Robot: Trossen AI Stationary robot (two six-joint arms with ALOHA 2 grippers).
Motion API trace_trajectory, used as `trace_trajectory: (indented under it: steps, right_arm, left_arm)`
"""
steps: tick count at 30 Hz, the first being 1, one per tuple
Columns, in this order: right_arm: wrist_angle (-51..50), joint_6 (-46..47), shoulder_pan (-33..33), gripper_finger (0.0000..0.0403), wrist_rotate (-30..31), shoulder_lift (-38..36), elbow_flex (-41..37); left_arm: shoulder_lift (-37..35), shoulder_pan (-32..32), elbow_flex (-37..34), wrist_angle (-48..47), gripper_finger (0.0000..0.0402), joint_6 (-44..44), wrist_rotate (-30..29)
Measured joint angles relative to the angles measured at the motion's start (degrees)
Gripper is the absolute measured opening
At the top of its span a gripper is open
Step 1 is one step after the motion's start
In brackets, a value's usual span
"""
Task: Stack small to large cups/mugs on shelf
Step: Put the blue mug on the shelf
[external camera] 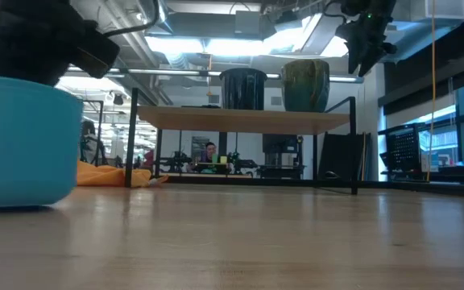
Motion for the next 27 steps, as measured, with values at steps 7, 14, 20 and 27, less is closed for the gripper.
trace_trajectory:
  steps: [7,14,20,27]
  right_arm:
    - [0.0,0.1,0.0,0.0202,0.2,0.0,0.0]
    - [0.0,0.3,0.0,0.0202,0.2,0.0,0.0]
    - [0.0,0.4,0.0,0.0202,0.2,0.0,0.0]
    - [0.4,2.0,0.2,0.0202,0.2,0.0,0.0]
  left_arm:
    - [-0.3,4.3,0.0,0.0,0.0005,-0.3,-0.1]
    - [-4.7,8.4,5.8,-5.3,0.0003,-1.6,-1.4]
    - [-7.3,14.5,20.0,-22.8,0.0002,-3.2,-8.3]
    - [-7.3,26.3,33.9,-31.1,0.0005,2.3,-14.5]
